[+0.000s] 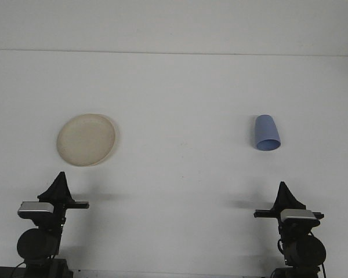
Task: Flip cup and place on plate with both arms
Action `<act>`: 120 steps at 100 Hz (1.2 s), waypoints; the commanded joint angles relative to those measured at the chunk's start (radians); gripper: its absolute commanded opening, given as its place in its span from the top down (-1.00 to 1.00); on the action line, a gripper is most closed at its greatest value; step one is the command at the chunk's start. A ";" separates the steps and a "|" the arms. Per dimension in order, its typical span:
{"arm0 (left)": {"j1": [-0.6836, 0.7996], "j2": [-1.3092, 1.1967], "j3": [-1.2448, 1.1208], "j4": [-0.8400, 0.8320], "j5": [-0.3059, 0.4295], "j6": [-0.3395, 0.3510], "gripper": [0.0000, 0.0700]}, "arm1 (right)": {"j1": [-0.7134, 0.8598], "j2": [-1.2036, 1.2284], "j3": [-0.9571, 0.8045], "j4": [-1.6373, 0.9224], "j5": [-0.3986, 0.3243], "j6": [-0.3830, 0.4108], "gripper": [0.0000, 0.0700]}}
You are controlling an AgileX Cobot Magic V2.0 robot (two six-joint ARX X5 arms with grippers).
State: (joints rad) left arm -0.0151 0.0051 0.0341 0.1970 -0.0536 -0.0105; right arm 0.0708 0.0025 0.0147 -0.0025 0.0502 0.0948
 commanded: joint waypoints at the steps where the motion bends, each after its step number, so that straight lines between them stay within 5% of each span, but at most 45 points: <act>1: 0.002 -0.002 -0.020 0.013 -0.002 -0.002 0.97 | -0.001 -0.001 -0.002 0.010 0.003 0.013 1.00; 55: 0.002 -0.002 -0.020 0.013 -0.002 -0.002 0.97 | 0.000 -0.001 0.055 -0.001 -0.002 0.013 1.00; 120: 0.002 -0.002 -0.020 0.013 -0.002 -0.002 0.97 | 0.001 0.301 0.605 -0.536 -0.001 -0.022 1.00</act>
State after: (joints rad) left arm -0.0151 0.0051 0.0341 0.1970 -0.0536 -0.0105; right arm 0.0708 0.2573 0.5686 -0.4995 0.0490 0.0849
